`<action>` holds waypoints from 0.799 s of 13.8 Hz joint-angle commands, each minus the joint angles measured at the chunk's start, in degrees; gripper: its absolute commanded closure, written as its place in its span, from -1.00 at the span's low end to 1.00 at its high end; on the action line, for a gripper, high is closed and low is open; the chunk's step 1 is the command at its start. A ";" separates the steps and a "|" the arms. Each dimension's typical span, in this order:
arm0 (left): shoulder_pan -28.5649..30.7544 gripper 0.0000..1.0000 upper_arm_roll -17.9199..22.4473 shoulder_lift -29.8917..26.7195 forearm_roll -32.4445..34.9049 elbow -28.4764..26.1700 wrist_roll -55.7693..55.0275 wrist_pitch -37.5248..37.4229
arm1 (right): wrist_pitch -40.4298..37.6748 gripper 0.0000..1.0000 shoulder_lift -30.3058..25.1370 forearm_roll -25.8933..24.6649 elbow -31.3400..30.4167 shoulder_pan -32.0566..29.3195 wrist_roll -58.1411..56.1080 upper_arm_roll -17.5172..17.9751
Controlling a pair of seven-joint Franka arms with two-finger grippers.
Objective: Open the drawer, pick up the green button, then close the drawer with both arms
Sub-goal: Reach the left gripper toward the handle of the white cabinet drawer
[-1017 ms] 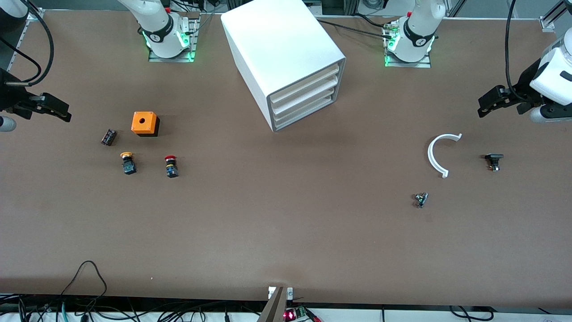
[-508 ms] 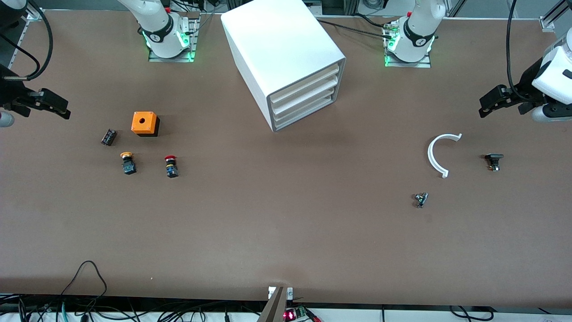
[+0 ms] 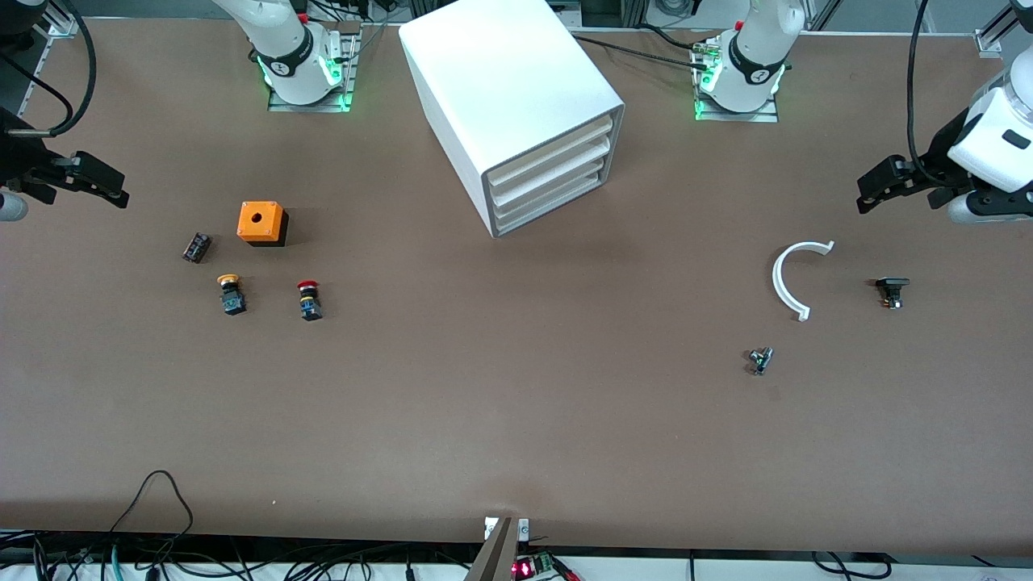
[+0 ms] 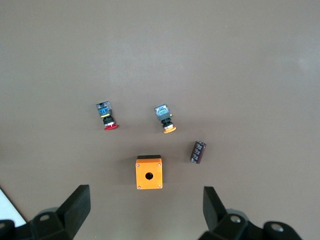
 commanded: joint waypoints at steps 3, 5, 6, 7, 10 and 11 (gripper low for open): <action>0.39 -1.00 -0.17 3.34 -1.36 3.28 1.02 -3.24 | -0.17 -1.00 -2.07 -0.50 -2.03 -0.01 1.04 0.27; -0.39 -1.00 -1.56 5.18 -1.10 2.93 0.93 -3.41 | 0.53 -1.00 -3.47 -0.50 -4.04 -0.09 1.05 0.27; -0.40 -1.00 -1.66 6.32 -1.27 2.93 1.02 -3.15 | 1.49 -1.00 -4.69 -0.50 -5.54 -0.10 0.96 0.27; -0.48 -1.00 -1.84 9.11 -1.28 2.75 1.19 -3.24 | 2.46 -1.00 -5.58 -0.50 -7.03 -0.10 1.04 0.27; -0.48 -1.00 -3.15 14.04 -5.20 -0.05 2.42 -2.97 | 2.90 -1.00 -6.55 -0.50 -8.28 -0.10 1.04 0.18; -0.48 -1.00 -3.33 16.41 -9.76 -1.45 3.91 -2.97 | 2.90 -1.00 -6.55 -0.59 -8.28 -0.10 0.96 0.18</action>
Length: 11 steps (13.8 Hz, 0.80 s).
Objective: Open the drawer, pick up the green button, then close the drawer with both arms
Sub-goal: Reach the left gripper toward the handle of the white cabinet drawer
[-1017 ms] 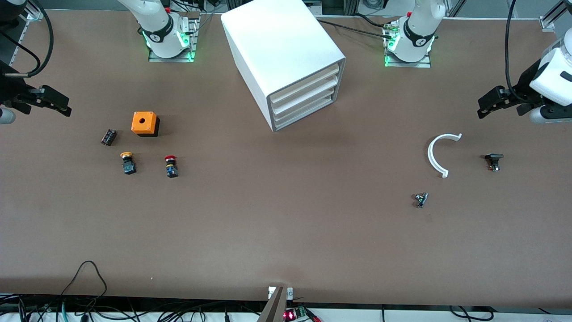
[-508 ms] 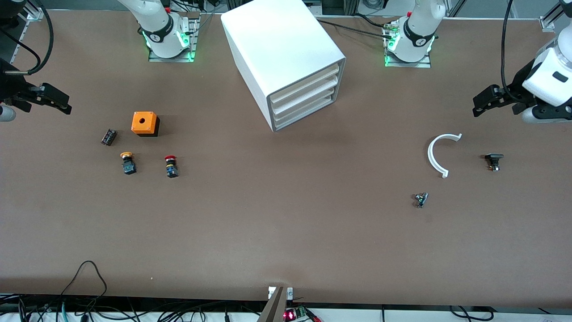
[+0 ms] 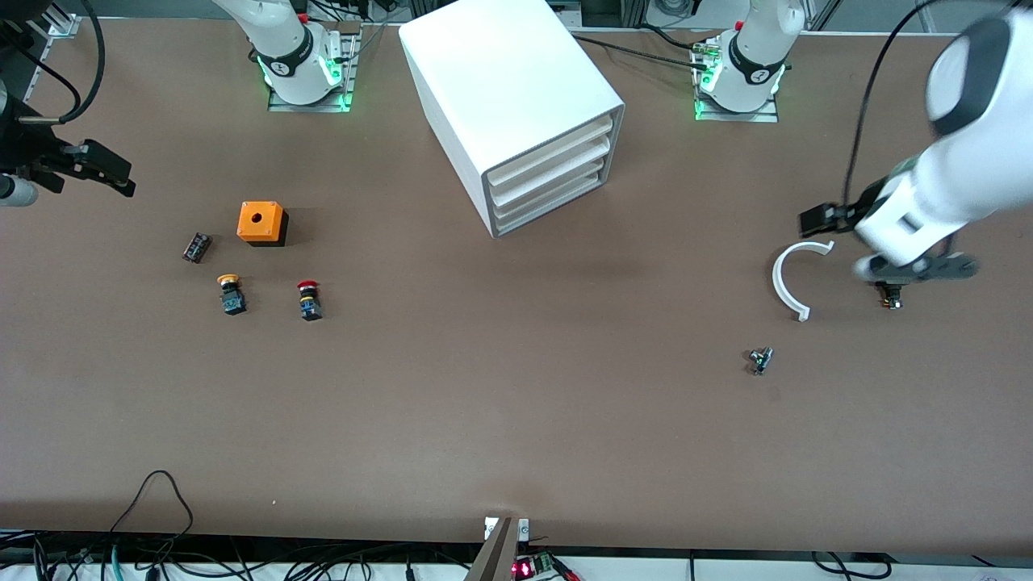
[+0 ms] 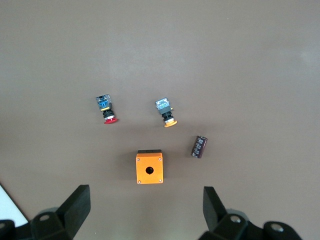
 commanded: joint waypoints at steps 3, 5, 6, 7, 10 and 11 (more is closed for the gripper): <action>-1.91 -1.00 -1.09 8.56 -21.17 -9.44 4.41 3.04 | 0.46 -1.00 -1.29 -0.50 -1.43 -0.17 0.03 0.20; -2.97 -1.00 -4.77 11.45 -27.96 -12.80 4.41 7.43 | 0.37 -1.00 -0.59 -0.41 -1.16 -0.17 0.90 0.20; -3.76 -1.00 -6.09 13.47 -30.24 -13.94 4.50 10.06 | 0.55 -1.00 -0.41 -0.15 -1.16 -0.17 0.73 0.20; -4.81 -1.00 -7.58 15.05 -33.14 -15.52 5.46 13.31 | 0.55 -1.00 0.28 -0.14 -1.07 -0.17 0.73 0.12; -7.18 -1.00 -9.88 18.66 -41.84 -20.62 13.70 22.63 | 0.37 -1.00 2.74 0.29 -1.16 1.31 0.03 0.64; -8.06 -1.00 -10.06 20.06 -44.30 -21.33 16.34 23.26 | 0.29 -1.00 4.06 0.38 -1.16 2.28 0.12 0.73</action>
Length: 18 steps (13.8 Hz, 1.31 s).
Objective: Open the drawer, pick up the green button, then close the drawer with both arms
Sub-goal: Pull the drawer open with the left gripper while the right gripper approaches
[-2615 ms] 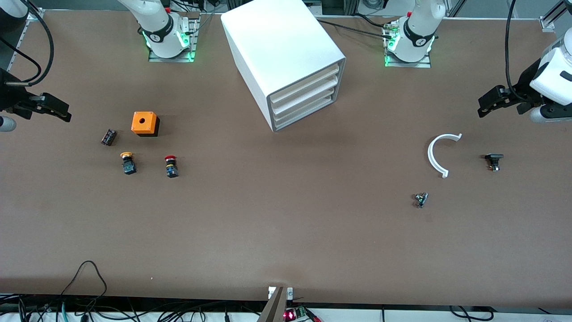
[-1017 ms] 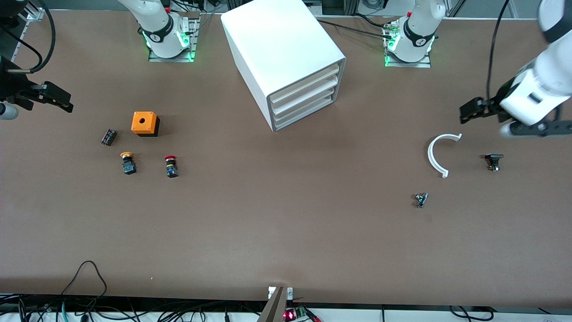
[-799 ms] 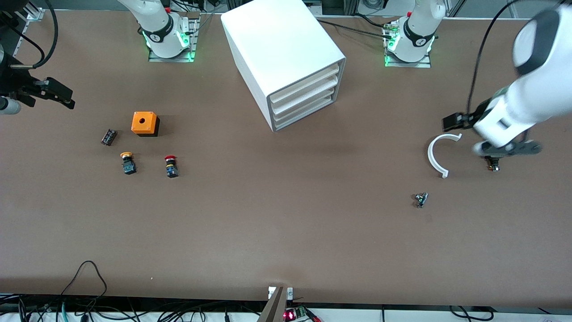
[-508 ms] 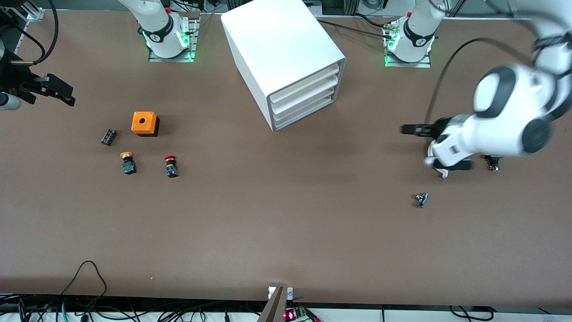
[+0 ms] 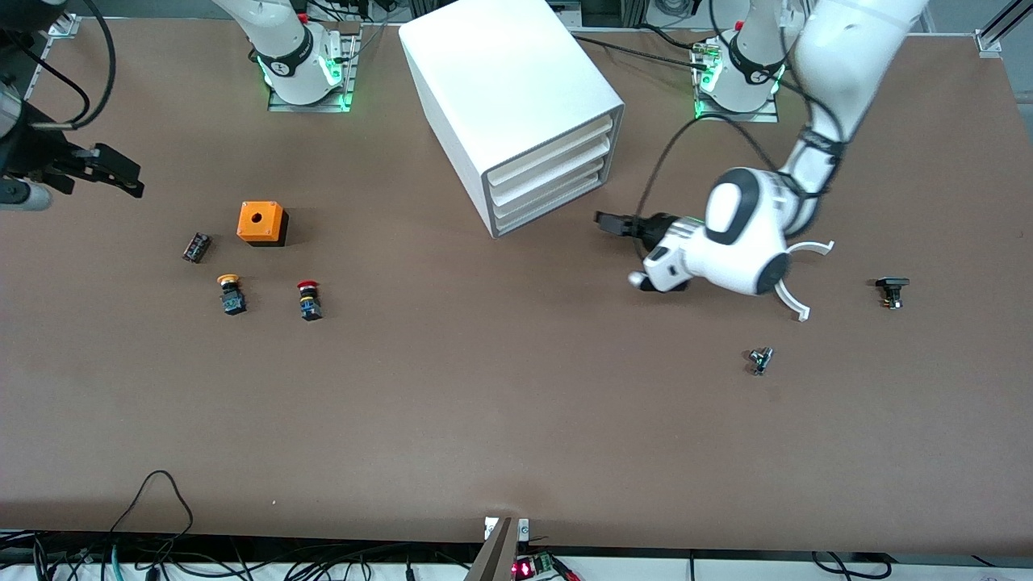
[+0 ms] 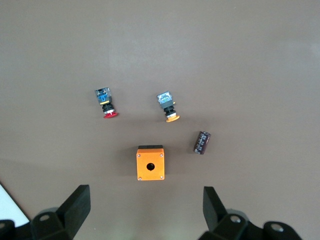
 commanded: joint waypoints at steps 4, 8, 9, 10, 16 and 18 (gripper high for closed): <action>-1.49 -0.98 -3.34 2.78 -13.13 -6.20 8.35 2.31 | 1.68 -1.00 4.67 0.09 -0.17 4.86 0.12 0.51; -1.67 -0.51 -4.66 2.70 -13.13 -7.35 8.44 2.66 | 2.22 -1.00 7.04 0.27 0.53 6.00 0.65 0.59; -1.67 0.13 -4.66 2.70 -13.13 -7.52 8.61 3.10 | 2.39 -1.00 7.48 0.35 0.53 6.27 0.74 0.59; -1.76 0.92 -4.66 2.70 -13.13 -7.96 8.53 3.19 | 2.57 -1.00 8.01 0.53 0.62 6.45 0.83 0.59; -0.71 1.00 -3.36 0.95 -12.17 -9.20 8.44 5.82 | 2.83 -1.00 14.68 5.19 7.99 10.04 0.04 0.59; 0.61 1.00 1.82 -0.11 -12.17 -6.93 8.44 5.91 | 3.53 -1.00 16.18 5.28 8.62 12.33 -0.05 0.59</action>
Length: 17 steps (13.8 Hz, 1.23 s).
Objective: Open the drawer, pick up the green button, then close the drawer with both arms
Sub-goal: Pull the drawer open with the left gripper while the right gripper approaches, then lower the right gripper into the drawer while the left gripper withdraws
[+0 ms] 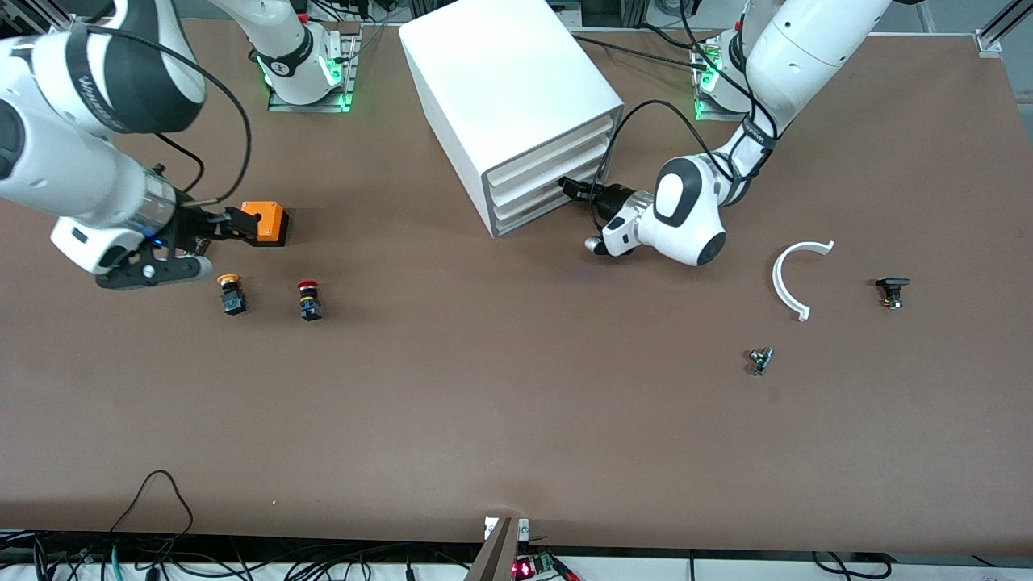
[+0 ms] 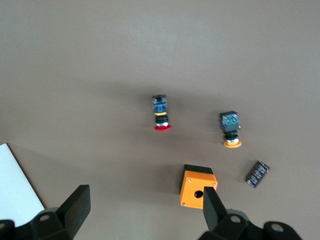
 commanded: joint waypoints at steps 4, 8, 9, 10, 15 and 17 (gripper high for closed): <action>3.91 1.00 7.69 -2.68 0.73 4.41 0.10 8.00 | 5.65 -1.00 3.40 0.87 2.97 8.66 -0.08 -0.22; 4.70 -1.00 7.69 -6.01 0.91 4.50 0.01 8.52 | 8.83 -1.00 10.42 0.79 12.35 15.00 -0.17 3.98; 5.57 -1.00 7.78 -7.59 1.00 4.41 0.01 9.74 | 8.83 -1.00 12.44 0.61 15.08 16.66 -0.34 5.22; 7.84 -1.00 7.78 -10.30 1.95 4.15 -0.07 10.19 | 8.83 -1.00 14.20 0.61 17.37 18.50 -0.43 5.32; 17.35 -1.00 9.17 -23.75 10.71 4.50 0.10 9.50 | 14.35 -1.00 22.73 2.97 24.33 19.66 -13.04 12.25; 17.62 -1.00 12.51 -27.46 23.88 9.21 0.02 1.81 | 16.38 -1.00 24.23 5.44 24.86 19.75 -22.36 14.27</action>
